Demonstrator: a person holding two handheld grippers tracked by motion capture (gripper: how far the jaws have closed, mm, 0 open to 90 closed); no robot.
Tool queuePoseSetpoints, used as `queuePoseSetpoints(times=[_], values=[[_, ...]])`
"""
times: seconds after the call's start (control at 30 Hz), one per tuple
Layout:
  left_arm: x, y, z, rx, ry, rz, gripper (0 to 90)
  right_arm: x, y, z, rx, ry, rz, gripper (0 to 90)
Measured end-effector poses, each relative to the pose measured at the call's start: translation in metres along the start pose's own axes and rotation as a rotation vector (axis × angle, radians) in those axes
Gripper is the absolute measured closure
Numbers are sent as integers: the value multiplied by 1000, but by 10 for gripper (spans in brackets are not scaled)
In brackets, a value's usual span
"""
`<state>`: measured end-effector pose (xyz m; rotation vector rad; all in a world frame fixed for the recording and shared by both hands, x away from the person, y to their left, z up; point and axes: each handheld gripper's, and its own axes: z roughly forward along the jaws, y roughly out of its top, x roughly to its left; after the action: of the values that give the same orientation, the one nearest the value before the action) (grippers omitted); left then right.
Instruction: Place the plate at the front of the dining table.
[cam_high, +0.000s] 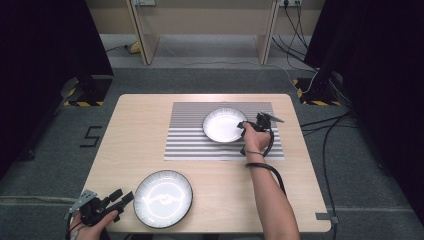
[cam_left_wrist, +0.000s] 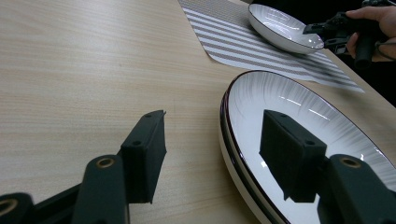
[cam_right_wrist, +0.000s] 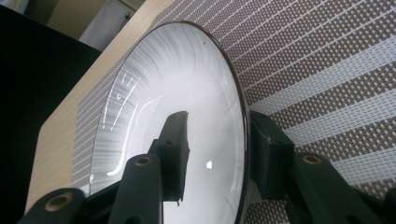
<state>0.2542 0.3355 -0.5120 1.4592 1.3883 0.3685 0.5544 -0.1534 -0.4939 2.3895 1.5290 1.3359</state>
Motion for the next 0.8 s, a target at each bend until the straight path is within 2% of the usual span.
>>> queuePoseSetpoints(times=[0.2, 0.47, 0.6, 0.67, 0.7, 0.8], values=[[1, 0, 0, 0, 1, 1, 405, 4, 1, -2, -11, -37, -44, 570], [0, 0, 0, 1, 0, 1, 405, 4, 3, -5, -21, -59, -54, 543], [0, 0, 0, 1, 0, 0, 405, 8, 4, -10, -67, -97, -118, 559], [0, 0, 1, 4, -3, 2, 405, 10, 6, -14, -80, -95, -117, 542], [0, 0, 1, 4, -5, 3, 405, 9, 8, -16, -87, -82, -100, 544], [-1, 0, 1, 4, -6, 2, 405, 10, 10, -20, -89, -73, -104, 540]])
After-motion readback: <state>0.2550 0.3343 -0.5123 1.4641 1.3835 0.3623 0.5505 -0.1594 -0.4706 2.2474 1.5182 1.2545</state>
